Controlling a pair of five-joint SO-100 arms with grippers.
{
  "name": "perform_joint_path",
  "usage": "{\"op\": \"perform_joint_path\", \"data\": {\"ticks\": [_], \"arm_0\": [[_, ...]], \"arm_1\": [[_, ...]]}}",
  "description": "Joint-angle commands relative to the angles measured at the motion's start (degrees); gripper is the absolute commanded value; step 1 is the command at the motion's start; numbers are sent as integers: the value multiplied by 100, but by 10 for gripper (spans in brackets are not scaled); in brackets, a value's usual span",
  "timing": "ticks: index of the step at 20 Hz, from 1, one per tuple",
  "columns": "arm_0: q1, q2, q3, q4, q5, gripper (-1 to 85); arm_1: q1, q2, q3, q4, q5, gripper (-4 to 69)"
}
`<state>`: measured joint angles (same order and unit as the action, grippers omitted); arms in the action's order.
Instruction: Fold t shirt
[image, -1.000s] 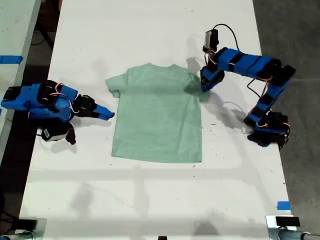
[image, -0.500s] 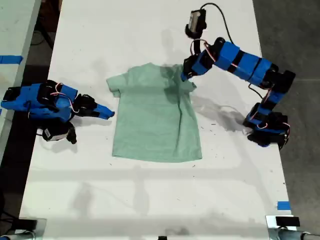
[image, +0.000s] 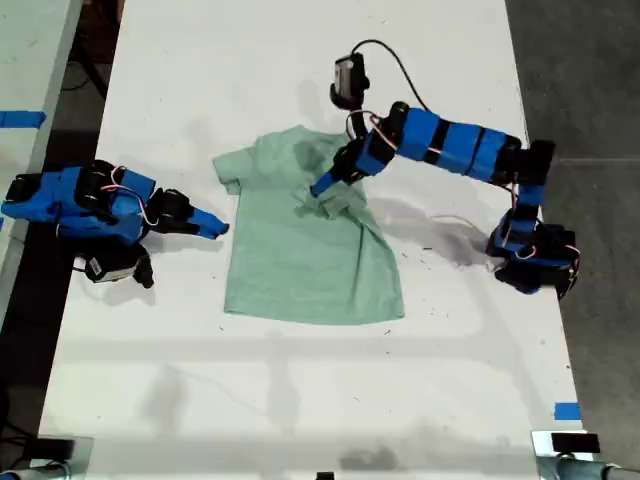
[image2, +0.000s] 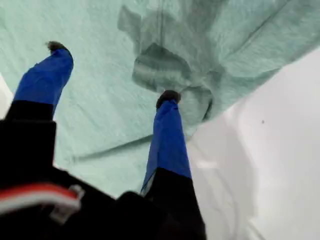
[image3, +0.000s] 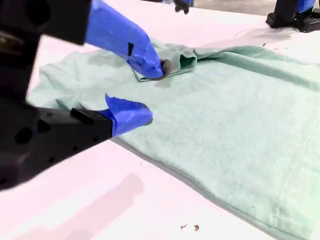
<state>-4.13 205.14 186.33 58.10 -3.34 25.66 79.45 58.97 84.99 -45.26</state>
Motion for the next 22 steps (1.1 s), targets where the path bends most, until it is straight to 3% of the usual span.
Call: {"op": "perform_joint_path", "data": {"ticks": [1,3,4,5,6,9,11,13,15,18,22], "arm_0": [[-79,-18,229,0,44,101],[-88,-18,229,0,44,100],[-105,-18,229,0,44,100],[-123,-18,229,0,44,98],[-149,-9,229,0,44,95],[-519,0,229,0,53,26],[-1116,18,229,0,325,-2],[-1547,18,229,0,492,-3],[-1626,18,229,0,536,-3],[-1529,18,229,0,536,4],[-1705,18,229,0,773,20]], "arm_1": [[404,1714,141,712,62,336],[264,2971,1151,1011,396,278],[-53,3753,1978,896,677,204],[-457,4658,2971,606,923,78],[-861,5660,4122,237,1266,14],[-2083,8912,7770,-923,2294,14],[-2470,10274,9853,-1424,2786,14],[-2549,11224,10898,-1266,2751,14],[-2276,12138,11522,-765,2215,13],[-1890,12111,11900,-888,1564,12],[-1582,12103,11909,-861,1582,12]]}}
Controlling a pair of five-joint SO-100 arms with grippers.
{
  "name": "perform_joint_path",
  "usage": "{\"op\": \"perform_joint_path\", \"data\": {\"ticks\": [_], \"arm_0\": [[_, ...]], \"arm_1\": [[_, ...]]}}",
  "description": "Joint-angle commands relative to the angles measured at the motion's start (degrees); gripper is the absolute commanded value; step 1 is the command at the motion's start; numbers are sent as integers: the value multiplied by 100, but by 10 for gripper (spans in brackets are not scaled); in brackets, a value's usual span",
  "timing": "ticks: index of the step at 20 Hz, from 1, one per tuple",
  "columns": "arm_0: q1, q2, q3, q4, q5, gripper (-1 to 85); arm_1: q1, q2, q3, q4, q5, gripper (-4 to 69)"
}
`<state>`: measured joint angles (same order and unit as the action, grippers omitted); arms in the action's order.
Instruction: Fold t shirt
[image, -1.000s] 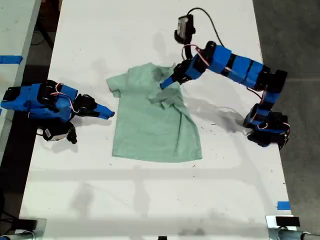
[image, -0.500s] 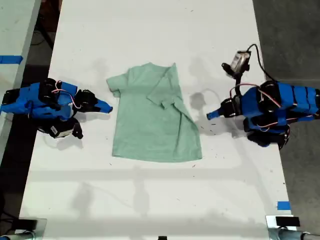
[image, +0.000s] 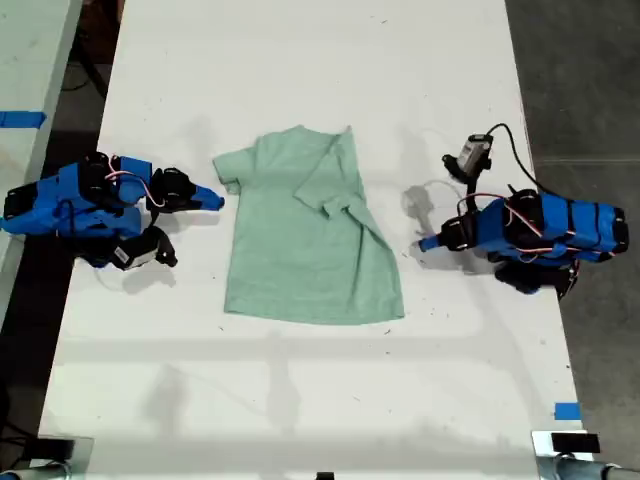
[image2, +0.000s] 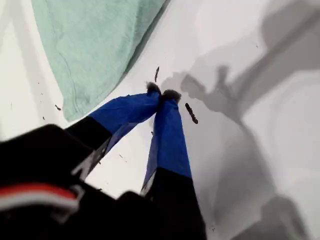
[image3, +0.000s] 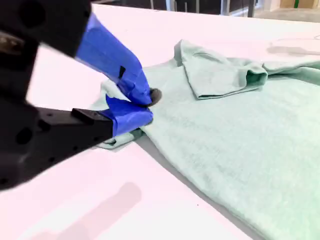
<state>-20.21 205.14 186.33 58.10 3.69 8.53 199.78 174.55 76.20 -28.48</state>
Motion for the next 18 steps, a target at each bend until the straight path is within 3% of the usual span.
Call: {"op": "perform_joint_path", "data": {"ticks": [1,18], "arm_0": [[-141,18,229,0,70,12],[26,-44,229,9,79,5]], "arm_1": [[97,70,352,18,-88,11],[-141,26,352,35,246,10]]}}
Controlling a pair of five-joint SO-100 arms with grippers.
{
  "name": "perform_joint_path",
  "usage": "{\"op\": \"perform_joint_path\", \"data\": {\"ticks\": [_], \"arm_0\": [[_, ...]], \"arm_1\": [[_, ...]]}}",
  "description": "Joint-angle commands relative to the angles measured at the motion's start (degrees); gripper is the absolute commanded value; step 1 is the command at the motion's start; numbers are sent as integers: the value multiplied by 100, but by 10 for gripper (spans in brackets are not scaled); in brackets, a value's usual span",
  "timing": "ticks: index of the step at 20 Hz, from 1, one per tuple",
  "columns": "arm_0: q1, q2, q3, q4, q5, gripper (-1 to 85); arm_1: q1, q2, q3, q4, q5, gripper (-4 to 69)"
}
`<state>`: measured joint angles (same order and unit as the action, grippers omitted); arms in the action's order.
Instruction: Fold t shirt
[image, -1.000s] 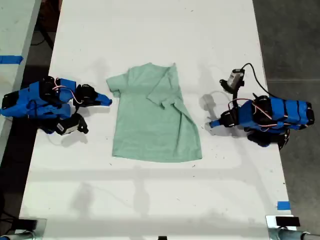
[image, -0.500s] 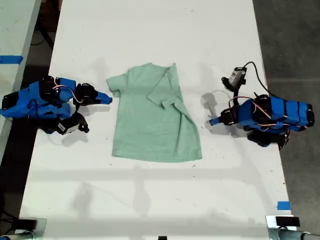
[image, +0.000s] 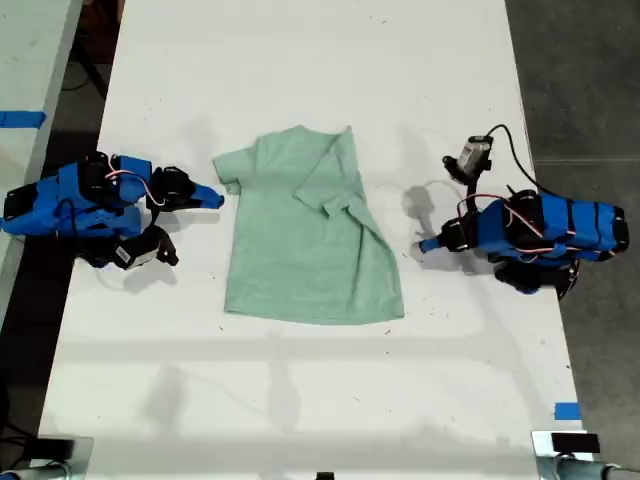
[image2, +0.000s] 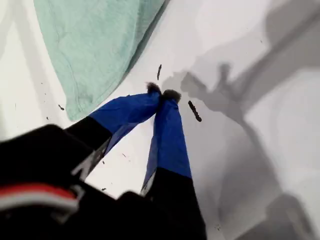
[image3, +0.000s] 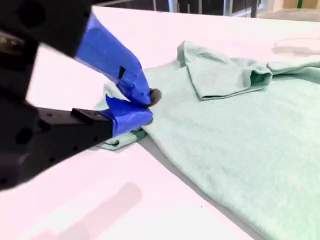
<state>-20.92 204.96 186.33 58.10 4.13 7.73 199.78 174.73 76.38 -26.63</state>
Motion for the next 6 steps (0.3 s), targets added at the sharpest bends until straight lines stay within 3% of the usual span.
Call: {"op": "perform_joint_path", "data": {"ticks": [1,6], "arm_0": [[97,-26,229,9,35,5],[97,-26,229,9,35,3]], "arm_1": [[-62,26,334,18,53,10],[-97,26,334,18,44,10]]}}
